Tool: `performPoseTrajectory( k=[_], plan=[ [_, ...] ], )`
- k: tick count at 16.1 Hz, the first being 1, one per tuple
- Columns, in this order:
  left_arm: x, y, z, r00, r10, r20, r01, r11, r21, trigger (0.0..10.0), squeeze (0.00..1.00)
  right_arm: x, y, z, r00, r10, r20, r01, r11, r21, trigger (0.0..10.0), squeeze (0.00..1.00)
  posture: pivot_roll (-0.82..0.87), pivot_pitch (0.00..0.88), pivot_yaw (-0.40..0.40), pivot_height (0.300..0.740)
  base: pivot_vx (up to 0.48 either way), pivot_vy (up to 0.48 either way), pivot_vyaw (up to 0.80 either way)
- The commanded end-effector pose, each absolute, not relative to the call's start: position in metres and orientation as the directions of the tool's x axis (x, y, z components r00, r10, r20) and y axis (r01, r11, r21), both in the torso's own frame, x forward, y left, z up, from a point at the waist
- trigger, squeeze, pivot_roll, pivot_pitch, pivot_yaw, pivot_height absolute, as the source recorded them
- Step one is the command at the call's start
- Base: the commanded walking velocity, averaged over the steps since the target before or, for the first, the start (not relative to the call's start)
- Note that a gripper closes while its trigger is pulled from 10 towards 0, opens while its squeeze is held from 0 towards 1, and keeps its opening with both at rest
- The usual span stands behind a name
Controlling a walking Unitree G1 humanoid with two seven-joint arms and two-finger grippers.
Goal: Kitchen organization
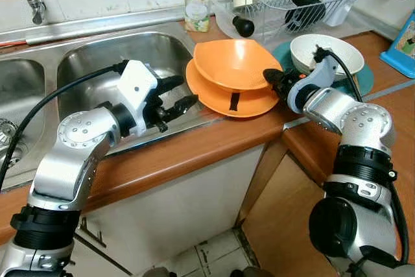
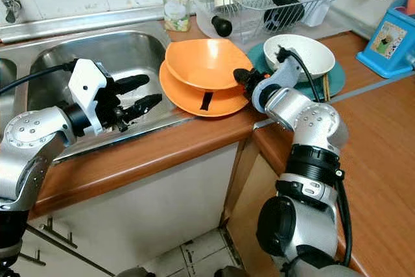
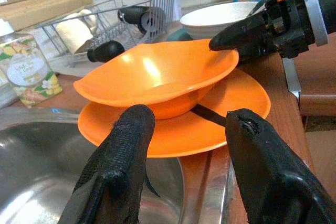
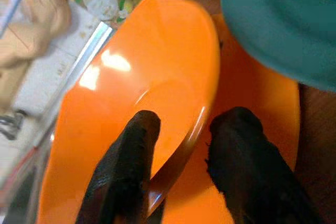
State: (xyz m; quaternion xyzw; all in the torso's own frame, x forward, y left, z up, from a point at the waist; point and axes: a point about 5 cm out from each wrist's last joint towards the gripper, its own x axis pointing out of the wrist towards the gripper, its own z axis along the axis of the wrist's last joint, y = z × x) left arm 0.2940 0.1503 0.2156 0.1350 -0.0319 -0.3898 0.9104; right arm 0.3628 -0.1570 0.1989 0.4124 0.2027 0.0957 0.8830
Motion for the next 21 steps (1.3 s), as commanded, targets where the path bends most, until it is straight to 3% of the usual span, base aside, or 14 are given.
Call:
performPoseTrajectory(
  k=[1, 4, 10, 17, 18, 20, 21],
  plan=[
    [0.292, 0.146, 0.216, 0.689, -0.723, -0.052, 0.706, 0.654, 0.272, 10.0, 0.0, 0.363, -0.155, 0.196, 0.894, 0.359, -0.269, 0.012, 0.581, 0.814, 0.0, 0.0, -0.05, 0.031, -0.02, 0.74, 0.0, 0.0, 0.0],
    [0.292, 0.144, 0.216, 0.692, -0.72, -0.056, 0.704, 0.656, 0.272, 10.0, 0.0, 0.363, -0.154, 0.192, 0.893, 0.369, -0.256, 0.034, 0.512, 0.858, 0.0, 0.0, -0.04, 0.03, -0.018, 0.74, 0.0, 0.0, 0.0],
    [0.298, 0.149, 0.221, 0.742, -0.669, -0.046, 0.651, 0.702, 0.289, 10.0, 0.0, 0.361, -0.152, 0.196, 0.9, 0.365, -0.239, 0.04, 0.477, 0.878, 0.0, 0.0, -0.04, 0.014, -0.011, 0.74, 0.0, 0.0, 0.0],
    [0.316, 0.161, 0.236, 0.853, -0.519, 0.049, 0.491, 0.832, 0.26, 10.0, 0.0, 0.362, -0.149, 0.225, 0.926, 0.36, -0.112, -0.103, 0.527, 0.844, 0.0, 0.0, -0.04, 0.0, -0.006, 0.74, 0.0, 0.0, 0.0],
    [0.32, 0.163, 0.237, 0.869, -0.491, 0.059, 0.464, 0.852, 0.241, 10.0, 1.0, 0.361, -0.148, 0.239, 0.933, 0.357, -0.052, -0.18, 0.584, 0.791, 0.0, 0.0, -0.04, 0.0, -0.004, 0.74, 0.0, 0.0, 0.0],
    [0.326, 0.166, 0.24, 0.898, -0.433, 0.075, 0.398, 0.874, 0.278, 10.0, 1.0, 0.356, -0.143, 0.261, 0.921, 0.387, 0.046, -0.319, 0.683, 0.657, 0.0, 0.0, -0.04, 0.0, -0.002, 0.74, 0.0, 0.0, 0.0],
    [0.328, 0.167, 0.24, 0.906, -0.416, 0.083, 0.378, 0.881, 0.285, 10.0, 0.0, 0.354, -0.143, 0.266, 0.918, 0.392, 0.06, -0.345, 0.713, 0.611, 0.0, 0.0, -0.04, 0.0, -0.001, 0.74, 0.0, 0.0, 0.0]
  ],
)
